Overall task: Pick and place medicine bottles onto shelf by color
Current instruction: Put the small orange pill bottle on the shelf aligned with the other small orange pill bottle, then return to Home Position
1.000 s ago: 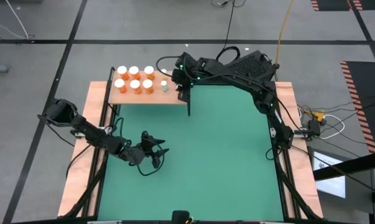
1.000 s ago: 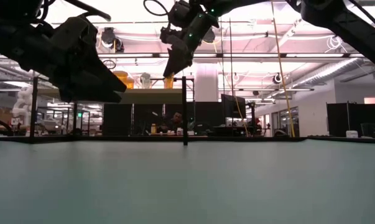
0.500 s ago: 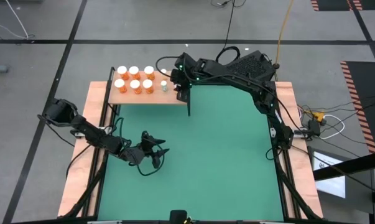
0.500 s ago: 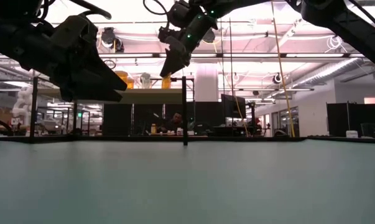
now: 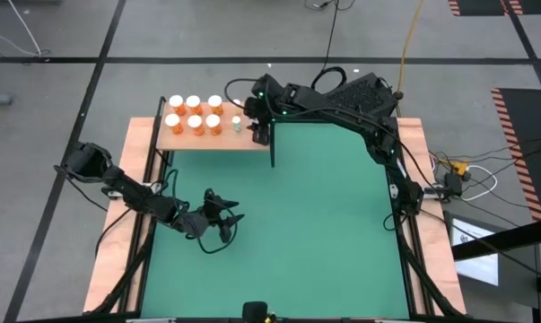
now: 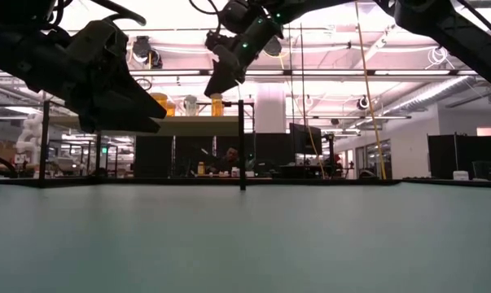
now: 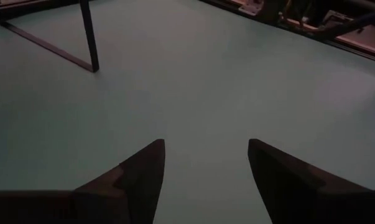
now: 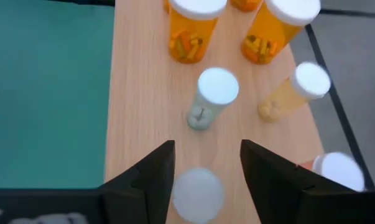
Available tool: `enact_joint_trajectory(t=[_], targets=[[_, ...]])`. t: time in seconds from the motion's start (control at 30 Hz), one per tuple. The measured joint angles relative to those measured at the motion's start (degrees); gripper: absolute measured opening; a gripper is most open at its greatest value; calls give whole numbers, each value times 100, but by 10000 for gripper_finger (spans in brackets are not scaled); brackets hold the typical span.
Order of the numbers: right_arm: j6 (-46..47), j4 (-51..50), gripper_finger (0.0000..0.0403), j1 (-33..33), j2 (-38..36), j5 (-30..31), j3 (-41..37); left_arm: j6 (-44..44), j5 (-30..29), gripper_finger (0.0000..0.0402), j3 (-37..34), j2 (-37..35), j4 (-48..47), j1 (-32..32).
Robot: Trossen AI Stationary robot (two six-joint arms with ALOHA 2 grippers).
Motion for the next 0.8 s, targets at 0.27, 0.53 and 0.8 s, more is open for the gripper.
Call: enact_joint_trajectory(t=[0.27,0.53,0.8], targets=[[-139,13,189,25,-402,-34,-2,346,-182,232,1,0,176,0],[149,-372,190,109,-1108,-613,-125,1932,689,219,3,-721,449,335],[229,1068,178,555,-2533,-585,-2399,2983,695,124,3,-2314,100,717]])
